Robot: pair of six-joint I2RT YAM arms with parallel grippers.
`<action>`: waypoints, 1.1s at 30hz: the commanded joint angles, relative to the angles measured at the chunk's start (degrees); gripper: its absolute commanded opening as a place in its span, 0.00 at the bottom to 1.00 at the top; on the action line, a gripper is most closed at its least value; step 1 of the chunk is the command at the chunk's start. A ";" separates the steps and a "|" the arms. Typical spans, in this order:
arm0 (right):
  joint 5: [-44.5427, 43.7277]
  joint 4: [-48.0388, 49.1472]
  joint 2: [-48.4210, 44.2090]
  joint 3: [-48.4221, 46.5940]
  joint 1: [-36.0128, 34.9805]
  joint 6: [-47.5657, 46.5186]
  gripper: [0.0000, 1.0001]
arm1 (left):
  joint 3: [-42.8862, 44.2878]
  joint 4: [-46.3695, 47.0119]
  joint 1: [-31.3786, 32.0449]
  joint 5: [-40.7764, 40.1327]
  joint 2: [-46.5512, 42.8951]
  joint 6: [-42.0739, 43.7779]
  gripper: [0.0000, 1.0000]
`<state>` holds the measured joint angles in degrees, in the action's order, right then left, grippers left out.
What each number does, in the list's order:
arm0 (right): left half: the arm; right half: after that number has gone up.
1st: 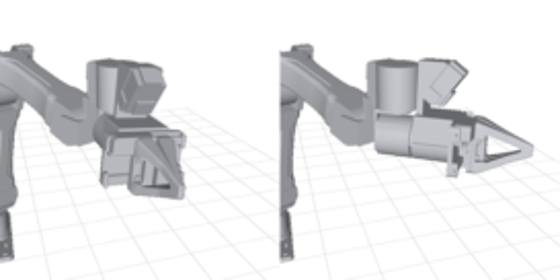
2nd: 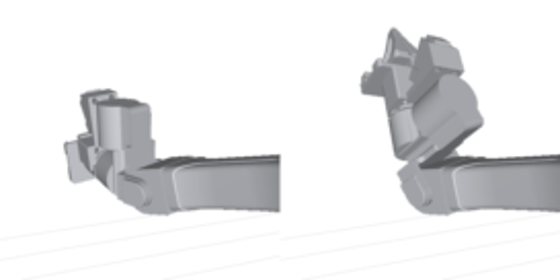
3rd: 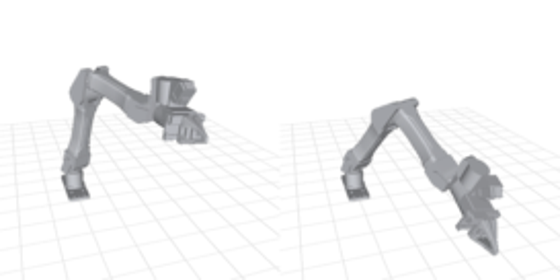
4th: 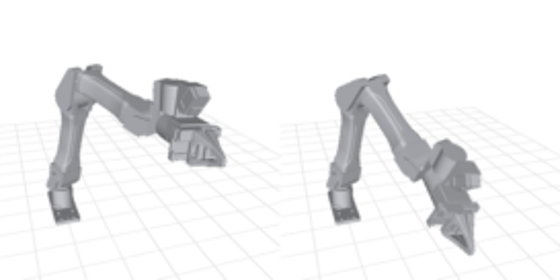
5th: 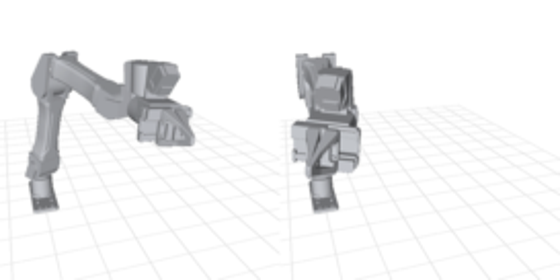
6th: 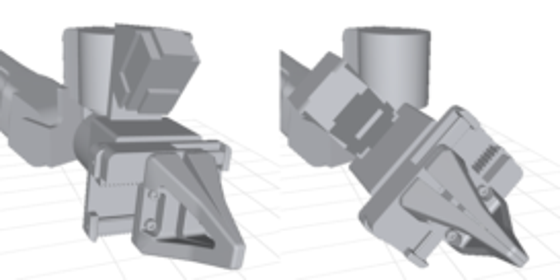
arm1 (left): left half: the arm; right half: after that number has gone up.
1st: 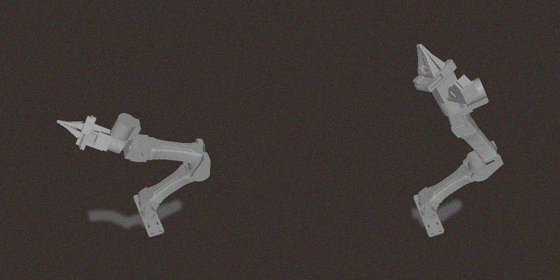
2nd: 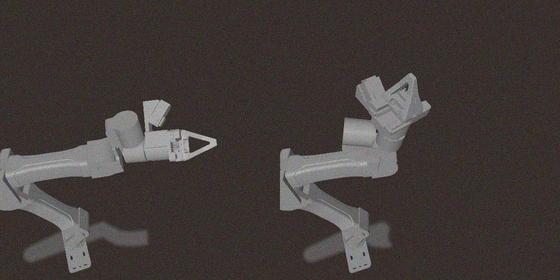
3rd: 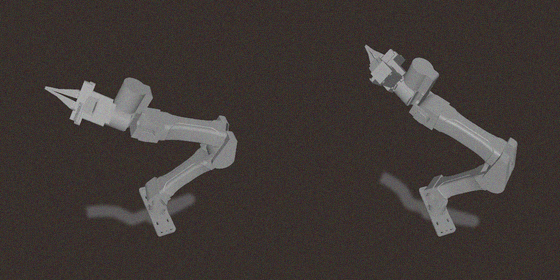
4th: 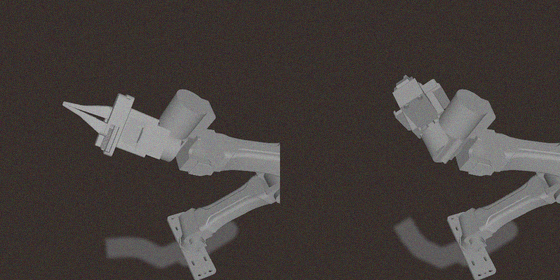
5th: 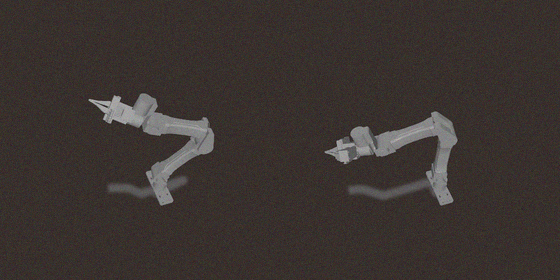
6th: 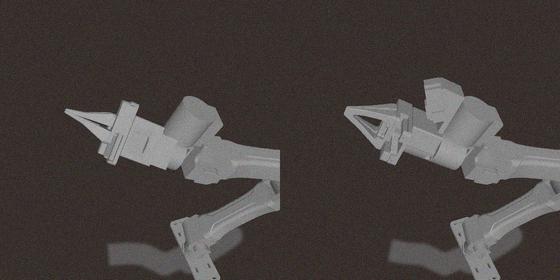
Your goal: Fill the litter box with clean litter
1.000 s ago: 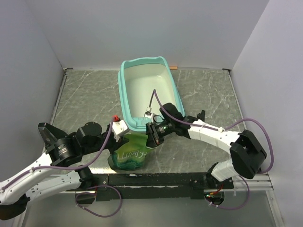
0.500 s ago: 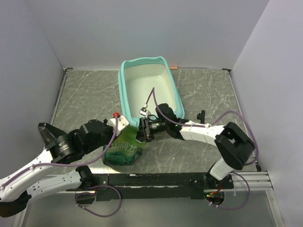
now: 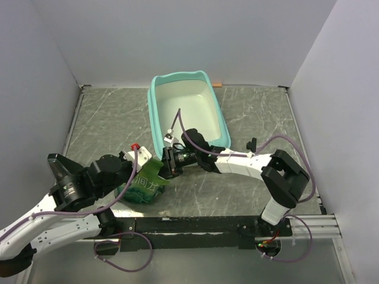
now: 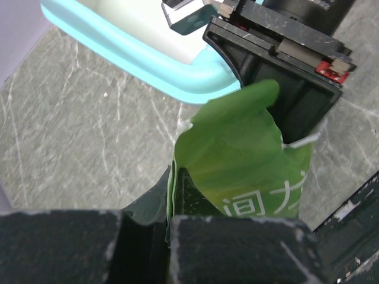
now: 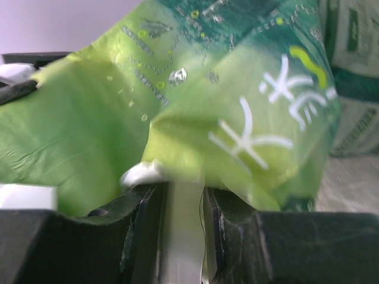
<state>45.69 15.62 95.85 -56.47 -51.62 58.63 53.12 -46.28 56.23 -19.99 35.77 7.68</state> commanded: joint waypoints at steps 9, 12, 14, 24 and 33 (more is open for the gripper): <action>2.90 -7.97 -14.64 5.66 5.56 -8.45 0.00 | -7.07 17.10 0.02 7.07 0.09 -1.44 0.01; 3.88 -5.87 -16.57 9.00 7.14 -7.48 0.00 | -7.07 17.10 0.02 7.16 -0.70 -2.23 0.01; 5.11 -3.85 -17.97 11.36 7.93 -6.08 0.00 | -7.24 17.28 0.11 7.07 -1.31 -2.67 0.01; 3.44 -2.96 -24.74 15.77 9.69 -1.94 0.00 | -7.42 17.89 0.11 6.19 0.09 -3.46 0.01; 3.70 -5.68 -30.28 18.41 13.82 -2.38 0.00 | -8.91 19.65 0.20 5.66 0.53 -3.11 0.01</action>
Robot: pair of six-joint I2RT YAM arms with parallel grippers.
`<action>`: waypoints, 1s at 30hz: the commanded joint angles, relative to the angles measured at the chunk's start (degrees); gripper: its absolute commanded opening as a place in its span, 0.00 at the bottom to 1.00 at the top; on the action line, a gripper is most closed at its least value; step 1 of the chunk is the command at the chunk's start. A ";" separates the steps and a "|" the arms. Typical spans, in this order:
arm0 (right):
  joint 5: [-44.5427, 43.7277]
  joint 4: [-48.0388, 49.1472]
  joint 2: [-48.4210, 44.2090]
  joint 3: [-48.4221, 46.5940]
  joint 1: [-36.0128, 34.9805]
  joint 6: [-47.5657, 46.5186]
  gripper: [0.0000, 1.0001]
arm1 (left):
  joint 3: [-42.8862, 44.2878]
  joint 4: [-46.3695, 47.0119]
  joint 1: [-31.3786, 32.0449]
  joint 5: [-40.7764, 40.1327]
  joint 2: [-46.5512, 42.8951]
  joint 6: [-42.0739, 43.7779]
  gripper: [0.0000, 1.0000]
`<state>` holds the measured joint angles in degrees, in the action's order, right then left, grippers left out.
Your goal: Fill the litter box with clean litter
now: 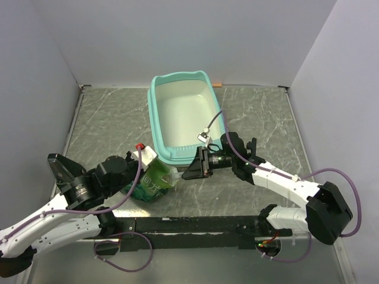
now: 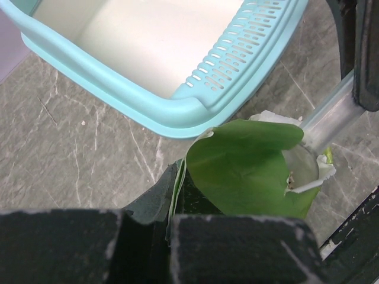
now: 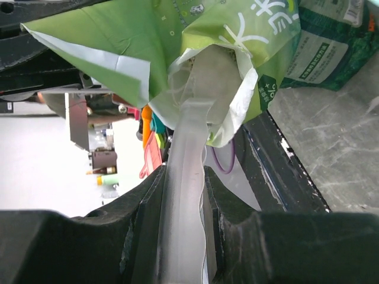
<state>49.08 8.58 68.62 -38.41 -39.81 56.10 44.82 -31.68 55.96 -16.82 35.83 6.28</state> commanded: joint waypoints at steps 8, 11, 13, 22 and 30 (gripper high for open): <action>1.37 -0.23 -6.04 2.90 4.48 -0.02 0.00 | -0.96 6.19 0.46 0.38 -1.99 -2.15 0.01; 1.63 0.03 -7.45 4.13 5.09 0.42 0.00 | -1.49 6.37 0.37 -0.06 -3.40 -2.59 0.01; 1.72 0.04 -8.50 4.75 5.45 1.03 0.00 | -1.75 6.19 0.46 -0.41 -3.58 -2.86 0.01; 1.55 -3.65 -12.28 4.58 7.38 0.51 0.00 | -1.84 6.11 0.37 -0.67 -2.96 -3.03 0.01; 1.19 -8.05 -13.77 3.61 8.08 -1.34 0.00 | -2.37 7.86 0.46 0.56 -0.86 -3.56 0.01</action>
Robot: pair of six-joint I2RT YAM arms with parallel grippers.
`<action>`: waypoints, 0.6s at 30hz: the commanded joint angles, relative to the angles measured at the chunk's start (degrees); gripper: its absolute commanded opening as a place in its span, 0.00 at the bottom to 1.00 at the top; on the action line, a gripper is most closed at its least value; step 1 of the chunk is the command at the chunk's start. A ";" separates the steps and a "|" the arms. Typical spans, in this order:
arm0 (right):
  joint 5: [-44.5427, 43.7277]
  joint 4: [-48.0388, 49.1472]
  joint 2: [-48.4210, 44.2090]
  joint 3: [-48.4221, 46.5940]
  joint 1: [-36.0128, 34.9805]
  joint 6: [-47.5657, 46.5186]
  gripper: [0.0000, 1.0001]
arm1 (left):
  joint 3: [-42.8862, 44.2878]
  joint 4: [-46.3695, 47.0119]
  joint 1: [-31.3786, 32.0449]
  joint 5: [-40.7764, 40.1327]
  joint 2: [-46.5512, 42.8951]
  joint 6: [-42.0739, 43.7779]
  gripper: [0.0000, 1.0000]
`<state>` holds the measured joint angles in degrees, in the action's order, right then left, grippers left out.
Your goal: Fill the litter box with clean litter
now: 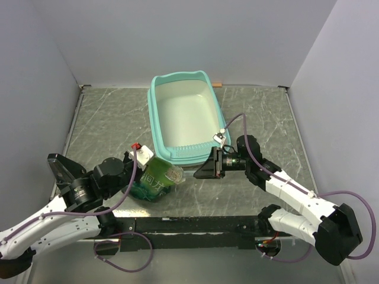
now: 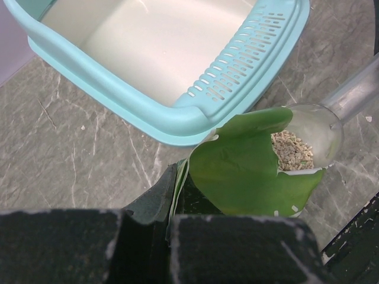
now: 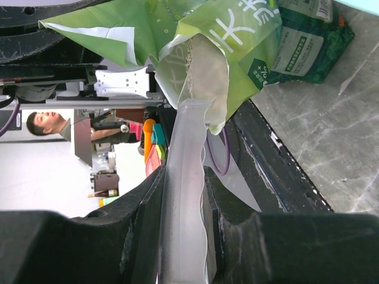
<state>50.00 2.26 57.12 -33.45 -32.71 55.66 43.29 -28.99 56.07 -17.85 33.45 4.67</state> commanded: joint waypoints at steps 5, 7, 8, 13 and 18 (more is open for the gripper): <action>0.63 -1.21 -4.82 1.19 1.68 -0.20 0.00 | -0.92 6.23 0.53 2.37 2.76 -2.20 0.01; 0.71 -0.86 -5.88 2.16 2.03 0.41 0.00 | -1.19 7.02 0.62 2.73 2.76 -2.64 0.01; 0.72 -0.86 -6.84 3.12 2.30 0.42 0.00 | -1.36 7.28 0.70 2.82 2.76 -2.73 0.01; 0.80 0.81 -9.66 6.99 3.62 2.52 0.00 | -1.80 8.08 1.05 2.64 2.32 -3.44 0.01; 0.19 0.82 -12.21 9.54 4.23 3.76 0.00 | -1.63 8.16 1.32 1.94 1.53 -3.79 0.01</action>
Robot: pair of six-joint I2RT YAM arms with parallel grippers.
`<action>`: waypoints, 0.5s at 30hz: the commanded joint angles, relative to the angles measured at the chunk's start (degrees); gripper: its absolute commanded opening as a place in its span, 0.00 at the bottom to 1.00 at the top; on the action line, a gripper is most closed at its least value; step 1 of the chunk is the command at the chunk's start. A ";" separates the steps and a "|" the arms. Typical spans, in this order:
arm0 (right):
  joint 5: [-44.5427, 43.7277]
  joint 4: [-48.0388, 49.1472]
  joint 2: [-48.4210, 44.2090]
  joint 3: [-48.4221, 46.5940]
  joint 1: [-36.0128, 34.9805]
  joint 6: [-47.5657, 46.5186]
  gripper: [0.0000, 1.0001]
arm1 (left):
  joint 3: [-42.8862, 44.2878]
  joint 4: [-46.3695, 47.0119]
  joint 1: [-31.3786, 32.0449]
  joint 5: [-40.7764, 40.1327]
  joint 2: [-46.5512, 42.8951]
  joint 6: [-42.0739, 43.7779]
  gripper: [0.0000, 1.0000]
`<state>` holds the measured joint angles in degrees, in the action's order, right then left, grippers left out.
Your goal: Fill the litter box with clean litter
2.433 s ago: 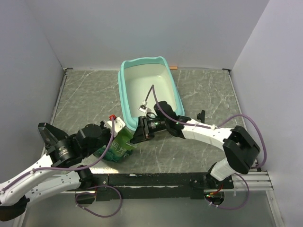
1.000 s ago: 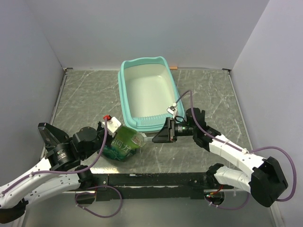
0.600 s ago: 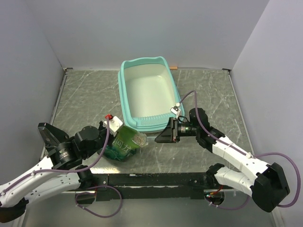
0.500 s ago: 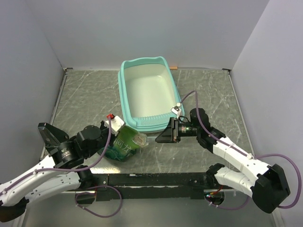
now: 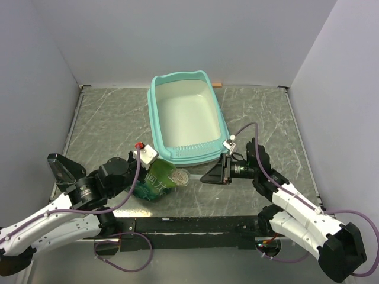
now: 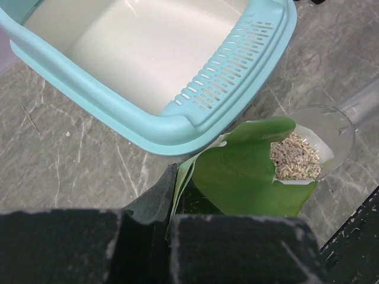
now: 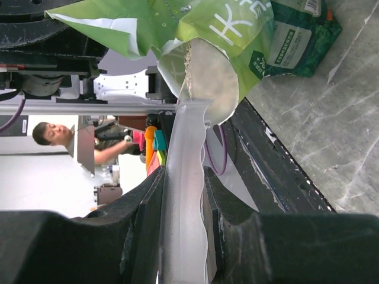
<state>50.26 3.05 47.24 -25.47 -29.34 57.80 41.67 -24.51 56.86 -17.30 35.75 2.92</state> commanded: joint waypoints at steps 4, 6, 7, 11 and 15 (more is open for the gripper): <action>-0.43 -1.29 -4.70 2.88 1.92 2.05 0.00 | -0.10 3.60 0.62 1.04 -1.82 -2.22 0.01; -0.69 -2.52 -6.11 3.15 2.18 2.14 0.00 | -0.19 3.25 0.62 0.78 -2.17 -2.39 0.01; -0.78 -2.87 -6.63 3.24 2.27 2.05 0.00 | -0.27 3.07 0.71 0.52 -2.09 -2.48 0.01; -0.86 -4.98 -9.00 3.94 3.06 2.14 0.00 | -0.45 3.15 0.71 0.07 -2.00 -2.57 0.01; -1.04 -7.96 -10.76 4.29 3.41 1.79 0.00 | -0.63 3.42 0.80 -0.63 -2.08 -2.48 0.01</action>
<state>50.02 -0.16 38.57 -22.22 -26.74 59.22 41.34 -24.71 57.21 -17.47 34.06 2.04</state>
